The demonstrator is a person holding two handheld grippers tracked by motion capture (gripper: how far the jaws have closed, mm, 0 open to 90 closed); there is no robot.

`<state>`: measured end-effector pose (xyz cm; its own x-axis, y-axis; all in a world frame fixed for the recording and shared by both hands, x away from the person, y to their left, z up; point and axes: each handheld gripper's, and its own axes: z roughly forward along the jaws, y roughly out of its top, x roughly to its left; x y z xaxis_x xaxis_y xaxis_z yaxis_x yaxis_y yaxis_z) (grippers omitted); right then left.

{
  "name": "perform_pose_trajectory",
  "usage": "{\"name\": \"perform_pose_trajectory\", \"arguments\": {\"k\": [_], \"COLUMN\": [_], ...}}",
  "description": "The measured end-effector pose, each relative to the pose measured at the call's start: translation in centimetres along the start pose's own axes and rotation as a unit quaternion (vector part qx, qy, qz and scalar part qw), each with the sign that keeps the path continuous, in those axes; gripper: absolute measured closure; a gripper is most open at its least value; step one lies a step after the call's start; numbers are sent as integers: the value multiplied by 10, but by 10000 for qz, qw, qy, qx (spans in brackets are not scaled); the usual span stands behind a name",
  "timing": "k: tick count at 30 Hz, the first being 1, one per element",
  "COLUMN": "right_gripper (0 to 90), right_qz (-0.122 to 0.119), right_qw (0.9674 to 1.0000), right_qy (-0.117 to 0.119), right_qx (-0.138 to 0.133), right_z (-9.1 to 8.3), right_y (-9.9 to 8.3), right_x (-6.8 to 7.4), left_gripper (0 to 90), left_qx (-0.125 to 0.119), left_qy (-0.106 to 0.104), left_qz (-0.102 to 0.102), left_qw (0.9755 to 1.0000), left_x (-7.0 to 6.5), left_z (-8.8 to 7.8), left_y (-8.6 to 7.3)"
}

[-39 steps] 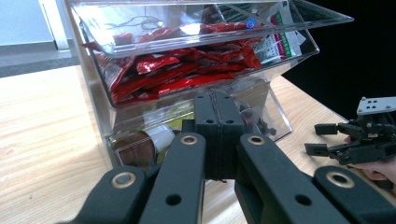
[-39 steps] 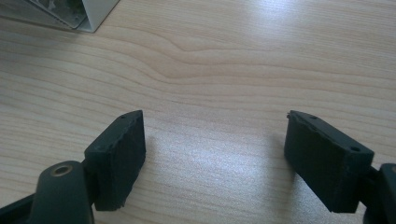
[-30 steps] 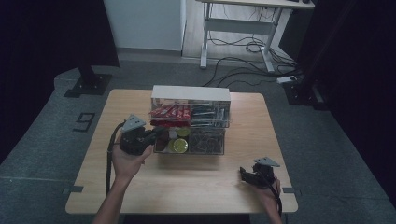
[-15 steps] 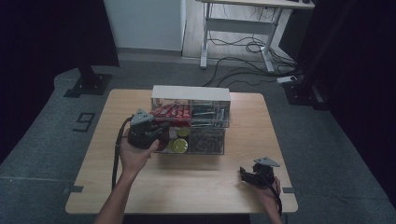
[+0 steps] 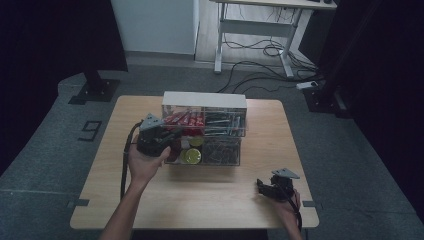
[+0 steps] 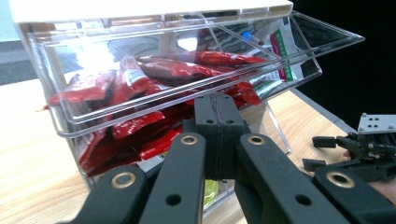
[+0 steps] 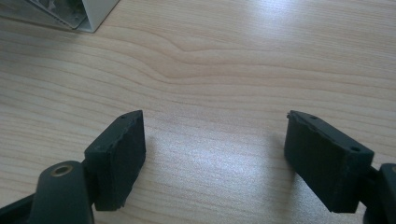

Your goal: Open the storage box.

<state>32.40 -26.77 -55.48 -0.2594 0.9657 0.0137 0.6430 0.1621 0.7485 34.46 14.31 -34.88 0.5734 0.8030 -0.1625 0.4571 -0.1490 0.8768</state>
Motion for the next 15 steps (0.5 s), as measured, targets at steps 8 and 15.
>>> {"name": "perform_pose_trajectory", "arguments": {"k": [8,15], "right_gripper": [207,207], "right_qz": [-11,-24], "right_qw": [10000,10000], "right_qy": [-1,2], "right_qx": [-5,-4], "right_z": [0,0], "right_y": [0,0], "right_x": [0,0], "left_gripper": [900,900], "left_qx": [-69,-161], "left_qy": [21,42], "left_qz": [-12,-21], "left_qw": [10000,9999], "left_x": [3,4], "left_z": [-4,-5], "left_y": [9,17]}}
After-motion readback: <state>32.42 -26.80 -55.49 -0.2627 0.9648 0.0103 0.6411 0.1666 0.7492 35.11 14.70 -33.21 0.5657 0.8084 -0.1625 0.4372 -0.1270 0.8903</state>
